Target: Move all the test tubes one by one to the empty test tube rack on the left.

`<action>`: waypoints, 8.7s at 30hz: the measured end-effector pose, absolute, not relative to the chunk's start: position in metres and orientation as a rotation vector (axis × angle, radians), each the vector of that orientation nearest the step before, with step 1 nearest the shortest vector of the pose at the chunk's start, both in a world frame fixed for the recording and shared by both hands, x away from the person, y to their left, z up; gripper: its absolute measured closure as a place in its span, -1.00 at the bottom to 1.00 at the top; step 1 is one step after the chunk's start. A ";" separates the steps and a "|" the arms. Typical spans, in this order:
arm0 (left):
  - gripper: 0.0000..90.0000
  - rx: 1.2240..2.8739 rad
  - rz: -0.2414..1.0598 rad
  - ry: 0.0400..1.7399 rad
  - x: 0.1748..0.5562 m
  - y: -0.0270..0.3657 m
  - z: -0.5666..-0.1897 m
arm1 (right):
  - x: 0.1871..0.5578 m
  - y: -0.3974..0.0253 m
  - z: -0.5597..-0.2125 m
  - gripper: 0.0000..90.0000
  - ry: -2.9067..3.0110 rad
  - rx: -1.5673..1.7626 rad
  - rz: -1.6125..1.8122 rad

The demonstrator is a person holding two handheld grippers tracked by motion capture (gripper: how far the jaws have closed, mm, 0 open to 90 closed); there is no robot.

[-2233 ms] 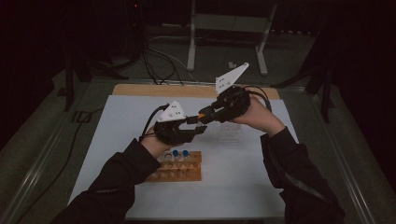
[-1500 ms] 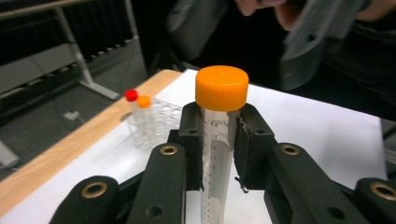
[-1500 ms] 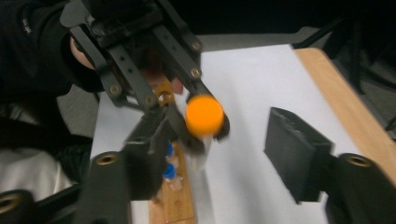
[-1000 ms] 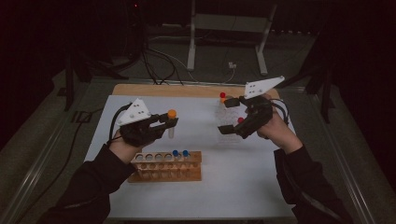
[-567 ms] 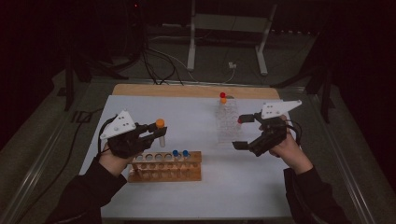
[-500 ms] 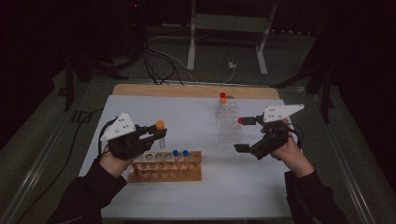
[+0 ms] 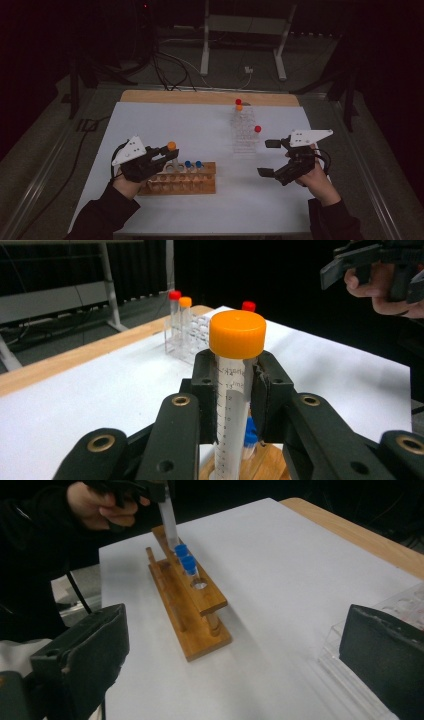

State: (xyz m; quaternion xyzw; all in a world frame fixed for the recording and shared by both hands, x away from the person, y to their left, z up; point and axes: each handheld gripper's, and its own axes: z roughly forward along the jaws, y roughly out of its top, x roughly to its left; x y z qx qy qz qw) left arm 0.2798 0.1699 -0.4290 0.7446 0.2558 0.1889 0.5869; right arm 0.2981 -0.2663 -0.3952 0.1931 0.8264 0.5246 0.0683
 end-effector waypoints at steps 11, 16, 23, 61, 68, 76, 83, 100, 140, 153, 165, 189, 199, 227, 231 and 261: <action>0.69 1.800 0.426 0.609 0.282 0.165 -0.447 | 0.295 -0.270 -0.402 -1.00 2.478 0.593 1.613; 0.69 1.838 0.422 0.620 0.283 0.162 -0.455 | 0.295 -0.271 -0.403 -1.00 2.475 0.594 1.621; 0.69 1.882 0.430 0.622 0.280 0.161 -0.460 | 0.294 -0.273 -0.404 -1.00 2.472 0.599 1.626; 0.06 2.056 0.369 0.654 0.283 0.158 -0.463 | 0.294 -0.272 -0.403 -1.00 2.473 0.588 1.618; -0.54 2.000 0.337 0.620 0.271 0.172 -0.457 | 0.303 -0.273 -0.394 -1.00 2.422 0.600 1.602; -0.97 1.877 0.300 0.572 0.258 0.192 -0.455 | 0.331 -0.267 -0.384 -1.00 2.364 0.637 1.534; -0.98 1.849 0.335 0.597 0.250 0.202 -0.462 | 0.364 -0.258 -0.378 -0.80 2.306 0.705 1.507; -0.99 1.782 0.387 0.584 0.247 0.215 -0.461 | 0.454 -0.253 -0.398 -0.04 2.323 0.679 1.411; -0.98 1.772 0.383 0.578 0.248 0.222 -0.464 | 0.518 -0.234 -0.469 0.65 2.462 0.788 1.333; -0.98 1.772 0.384 0.583 0.248 0.223 -0.464 | 0.516 -0.234 -0.457 0.66 2.476 0.744 1.286; -0.98 1.773 0.390 0.579 0.248 0.223 -0.463 | 0.510 -0.241 -0.433 0.67 2.427 0.723 1.329; -0.98 1.800 0.370 0.550 0.247 0.211 -0.442 | 0.458 -0.239 -0.366 0.67 2.421 0.592 1.357; -0.98 1.805 0.352 0.579 0.250 0.201 -0.425 | 0.420 -0.237 -0.358 0.67 2.453 0.541 1.368; -0.94 1.862 0.283 0.427 0.261 0.100 -0.377 | 0.319 -0.228 -0.399 0.67 2.566 0.459 1.399; -0.86 1.863 0.275 0.417 0.264 0.079 -0.373 | 0.310 -0.225 -0.405 0.67 2.585 0.452 1.400; 0.40 1.995 0.301 0.363 0.282 0.006 -0.395 | 0.295 -0.219 -0.413 0.67 2.611 0.421 1.438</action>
